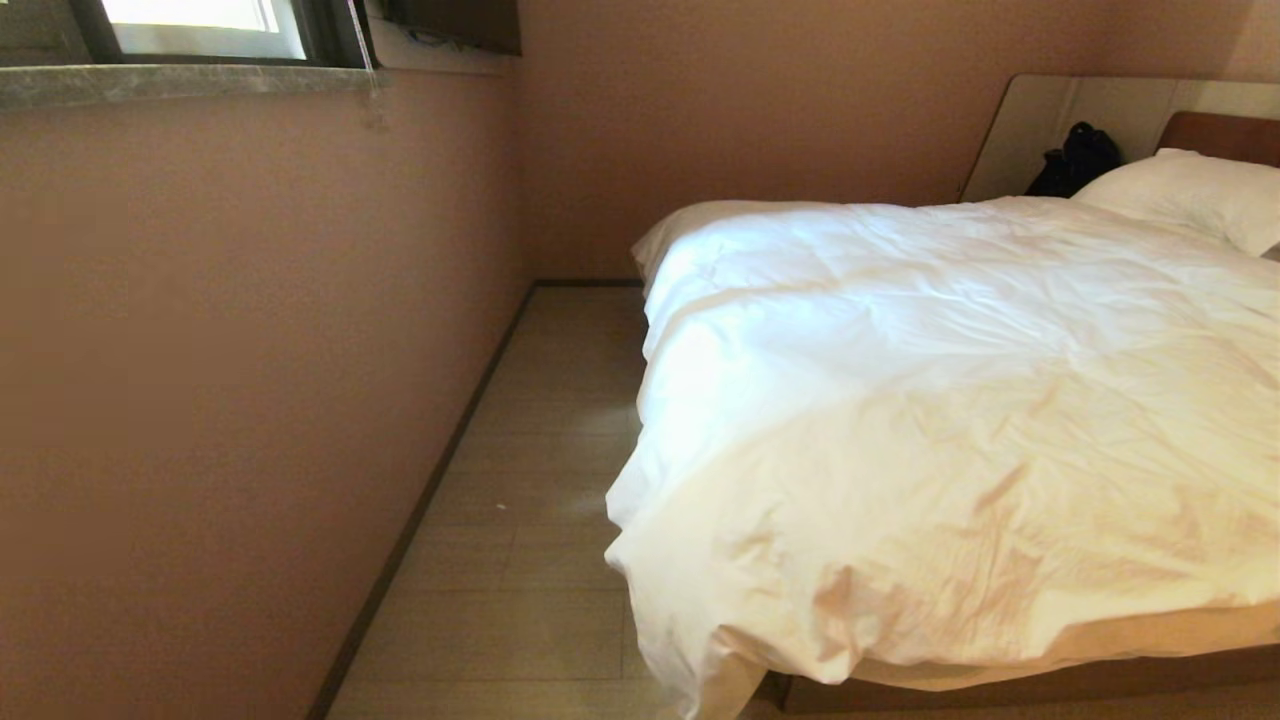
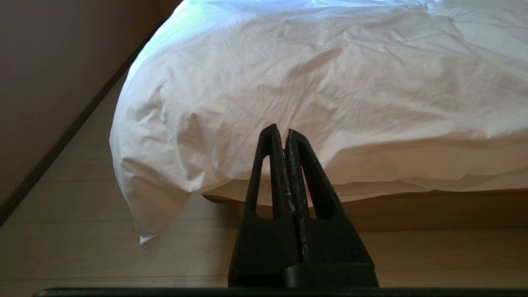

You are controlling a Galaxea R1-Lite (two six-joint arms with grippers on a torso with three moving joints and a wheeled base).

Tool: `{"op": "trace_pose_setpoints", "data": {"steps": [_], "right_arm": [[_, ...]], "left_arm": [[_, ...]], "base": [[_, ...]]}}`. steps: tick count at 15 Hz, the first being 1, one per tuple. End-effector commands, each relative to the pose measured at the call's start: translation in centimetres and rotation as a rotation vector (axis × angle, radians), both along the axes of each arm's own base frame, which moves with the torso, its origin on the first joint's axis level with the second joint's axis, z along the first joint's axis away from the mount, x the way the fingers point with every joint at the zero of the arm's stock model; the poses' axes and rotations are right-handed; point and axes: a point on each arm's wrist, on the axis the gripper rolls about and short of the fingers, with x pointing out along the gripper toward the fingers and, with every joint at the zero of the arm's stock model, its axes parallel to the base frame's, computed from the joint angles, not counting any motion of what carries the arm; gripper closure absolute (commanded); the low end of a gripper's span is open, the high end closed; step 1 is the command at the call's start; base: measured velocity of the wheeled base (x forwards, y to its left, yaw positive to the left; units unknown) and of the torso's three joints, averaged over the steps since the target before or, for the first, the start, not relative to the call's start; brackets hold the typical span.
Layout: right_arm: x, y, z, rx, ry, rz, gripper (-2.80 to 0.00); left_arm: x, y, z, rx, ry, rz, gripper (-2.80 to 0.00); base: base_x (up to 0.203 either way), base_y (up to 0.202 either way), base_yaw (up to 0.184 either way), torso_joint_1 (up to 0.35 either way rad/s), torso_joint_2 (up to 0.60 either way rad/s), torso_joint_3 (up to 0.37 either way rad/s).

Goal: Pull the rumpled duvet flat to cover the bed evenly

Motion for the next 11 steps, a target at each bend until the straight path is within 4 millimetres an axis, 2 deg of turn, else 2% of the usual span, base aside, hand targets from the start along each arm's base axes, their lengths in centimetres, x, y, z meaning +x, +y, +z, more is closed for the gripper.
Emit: {"op": "trace_pose_setpoints", "data": {"steps": [1, 11], "right_arm": [[0.01, 0.00, 0.00, 0.000, 0.001, 0.000, 0.00], [0.01, 0.00, 0.00, 0.005, 0.001, -0.001, 0.00]], "left_arm": [[0.01, 0.00, 0.01, 0.000, 0.000, 0.000, 0.00], [0.00, 0.00, 0.00, 0.000, 0.000, 0.000, 0.00]], "base": [[0.000, 0.000, 0.000, 0.000, 0.00, 0.000], [0.000, 0.000, 0.000, 0.000, 0.00, 0.000]]}}
